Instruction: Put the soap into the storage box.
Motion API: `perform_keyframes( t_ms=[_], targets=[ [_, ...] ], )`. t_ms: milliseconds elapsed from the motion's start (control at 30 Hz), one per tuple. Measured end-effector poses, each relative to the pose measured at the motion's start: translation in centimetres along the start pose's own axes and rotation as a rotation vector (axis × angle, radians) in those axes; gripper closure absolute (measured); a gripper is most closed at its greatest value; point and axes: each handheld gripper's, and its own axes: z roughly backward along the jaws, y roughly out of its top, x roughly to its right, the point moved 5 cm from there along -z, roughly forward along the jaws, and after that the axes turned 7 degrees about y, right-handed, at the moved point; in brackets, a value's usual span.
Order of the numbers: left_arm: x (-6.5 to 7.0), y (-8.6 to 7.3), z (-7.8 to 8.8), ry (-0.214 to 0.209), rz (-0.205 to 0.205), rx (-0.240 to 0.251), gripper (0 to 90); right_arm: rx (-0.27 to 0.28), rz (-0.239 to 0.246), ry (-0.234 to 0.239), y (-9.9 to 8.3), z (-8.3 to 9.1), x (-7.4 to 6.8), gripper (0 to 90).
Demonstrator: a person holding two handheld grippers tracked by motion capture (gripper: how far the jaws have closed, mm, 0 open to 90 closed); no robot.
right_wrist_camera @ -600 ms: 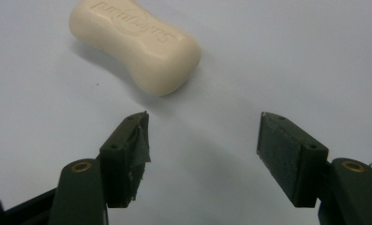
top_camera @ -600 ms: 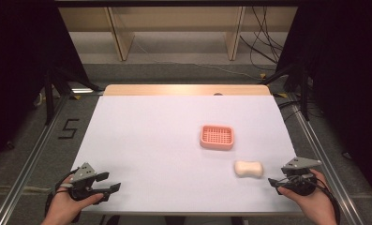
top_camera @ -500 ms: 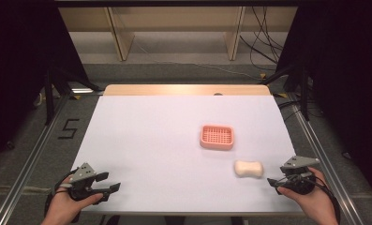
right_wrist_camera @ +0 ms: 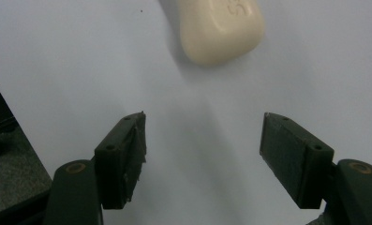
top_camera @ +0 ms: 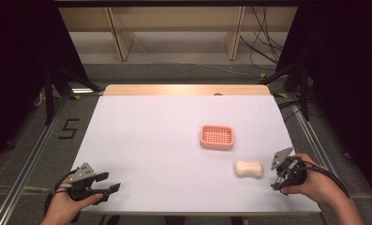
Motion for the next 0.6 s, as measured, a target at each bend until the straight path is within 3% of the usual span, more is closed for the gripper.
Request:
perform_keyframes(
  t_ms=[67,133,200,267,333,367,400,433,467,500,600],
  targets=[
    [0.1,-0.1,0.0,-0.013,0.012,-0.009,32.9,-0.005,0.015,0.015,0.5,0.0,0.4,32.4],
    [0.0,-0.1,0.1,-0.016,-0.001,-0.021,32.9,-0.010,0.021,0.018,0.8,0.0,0.7,32.4],
    [0.0,-0.1,0.0,-0.011,0.011,-0.015,32.9,-0.013,0.034,0.028,1.3,0.0,1.0,32.3],
    [0.0,0.0,0.0,-0.008,-0.005,-0.007,32.9,-0.024,0.041,0.031,1.7,-0.1,1.2,32.2],
    [0.0,0.0,0.0,-0.007,-0.003,-0.009,32.9,-0.055,0.049,0.065,2.0,-0.1,1.2,31.8],
    [0.0,0.0,0.0,-0.008,-0.003,-0.010,32.9,-0.060,0.083,0.067,2.2,-0.3,1.4,31.7],
    [0.0,0.0,0.0,-0.008,-0.003,-0.009,32.9,-0.067,0.071,0.073,2.4,-0.3,1.3,31.6],
    [0.0,0.0,0.0,-0.008,-0.003,-0.003,32.9,-0.074,0.099,0.079,2.6,-0.4,1.5,31.5],
    [0.0,-0.1,0.0,-0.010,0.011,-0.011,32.9,-0.074,0.081,0.072,2.8,-0.5,1.4,31.4],
    [0.0,-0.1,0.0,-0.012,0.008,-0.013,32.9,-0.076,0.126,0.081,3.1,-0.6,1.7,31.4],
    [0.0,-0.1,0.0,-0.016,0.002,-0.016,32.9,-0.071,0.114,0.076,3.8,-0.7,1.8,31.0]
  ],
)
